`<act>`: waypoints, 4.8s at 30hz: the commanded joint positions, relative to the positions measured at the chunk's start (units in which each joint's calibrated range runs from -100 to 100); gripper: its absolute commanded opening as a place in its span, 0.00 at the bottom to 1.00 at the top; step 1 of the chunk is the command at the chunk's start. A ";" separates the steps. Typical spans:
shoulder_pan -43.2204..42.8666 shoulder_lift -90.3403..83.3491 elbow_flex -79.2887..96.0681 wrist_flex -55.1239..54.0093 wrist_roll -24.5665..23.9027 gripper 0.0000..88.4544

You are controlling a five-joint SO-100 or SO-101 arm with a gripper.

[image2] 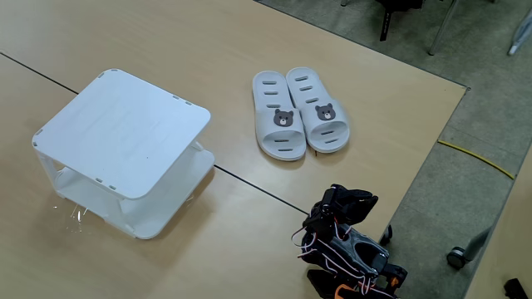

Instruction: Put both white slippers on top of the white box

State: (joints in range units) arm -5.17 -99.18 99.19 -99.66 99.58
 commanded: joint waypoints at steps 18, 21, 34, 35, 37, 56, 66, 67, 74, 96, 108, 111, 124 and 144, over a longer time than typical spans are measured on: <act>-0.18 0.18 0.63 0.09 0.42 0.01; -0.18 0.18 0.63 0.09 0.42 0.01; -0.18 0.18 0.63 0.09 0.42 0.01; -0.18 0.18 0.63 0.09 0.42 0.01; -0.18 0.18 0.63 0.09 0.42 0.01; 0.56 73.81 -0.36 0.43 0.42 0.01; 9.28 113.27 -2.08 0.61 0.42 0.01; 10.93 115.37 -2.53 0.61 0.42 0.01; 28.44 125.38 -6.50 0.61 0.42 0.01; 38.06 127.99 -40.24 25.97 0.42 0.04; 39.38 136.49 -59.18 29.34 0.42 0.26; 39.30 138.17 -63.24 29.34 0.42 0.35; 39.79 146.42 -86.79 40.47 0.42 0.35; 39.79 123.20 -90.94 66.61 0.42 0.01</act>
State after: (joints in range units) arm 34.08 43.26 15.00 -49.18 99.58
